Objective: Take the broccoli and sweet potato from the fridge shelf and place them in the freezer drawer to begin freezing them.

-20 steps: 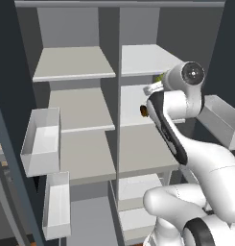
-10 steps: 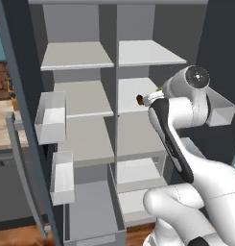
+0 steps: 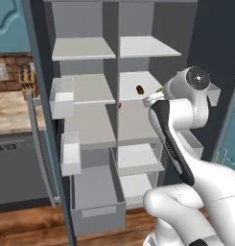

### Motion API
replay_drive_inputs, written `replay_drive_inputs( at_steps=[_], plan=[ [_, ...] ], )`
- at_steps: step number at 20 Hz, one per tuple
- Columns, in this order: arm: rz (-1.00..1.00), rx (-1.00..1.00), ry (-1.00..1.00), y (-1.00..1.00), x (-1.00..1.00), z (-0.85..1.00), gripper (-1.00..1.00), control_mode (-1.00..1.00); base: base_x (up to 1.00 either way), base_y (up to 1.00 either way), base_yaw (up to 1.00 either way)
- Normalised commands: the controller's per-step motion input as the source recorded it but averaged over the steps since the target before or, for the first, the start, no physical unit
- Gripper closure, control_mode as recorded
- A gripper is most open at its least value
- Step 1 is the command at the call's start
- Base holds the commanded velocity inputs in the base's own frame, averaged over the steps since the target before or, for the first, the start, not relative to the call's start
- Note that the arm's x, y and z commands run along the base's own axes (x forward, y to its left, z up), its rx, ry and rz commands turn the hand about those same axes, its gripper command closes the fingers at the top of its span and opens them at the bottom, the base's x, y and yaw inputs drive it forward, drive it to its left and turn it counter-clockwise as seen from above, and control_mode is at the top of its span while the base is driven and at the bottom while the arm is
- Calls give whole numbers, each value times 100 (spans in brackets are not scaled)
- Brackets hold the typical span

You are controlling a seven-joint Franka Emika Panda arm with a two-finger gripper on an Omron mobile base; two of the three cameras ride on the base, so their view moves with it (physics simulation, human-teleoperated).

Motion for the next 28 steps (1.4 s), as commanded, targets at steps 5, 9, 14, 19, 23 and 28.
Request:
replay_drive_inputs(
  at_steps=[5, 9, 14, 19, 23, 28],
  plan=[
    [0, 0, 0, 0, 0, 0, 100, 100, -28, 28, 5],
    [0, 0, 0, 0, 0, 0, 100, 100, -24, 32, 4],
    [2, 0, 4, 3, 0, -12, 100, -100, -7, 18, 3],
    [22, 0, 20, 8, 76, -95, 100, -100, 0, 0, 0],
    [25, 0, 22, 7, 83, -100, 100, -100, 0, 0, 0],
    [22, 0, 16, 21, 42, -100, 100, -100, 0, 0, 0]
  ],
)
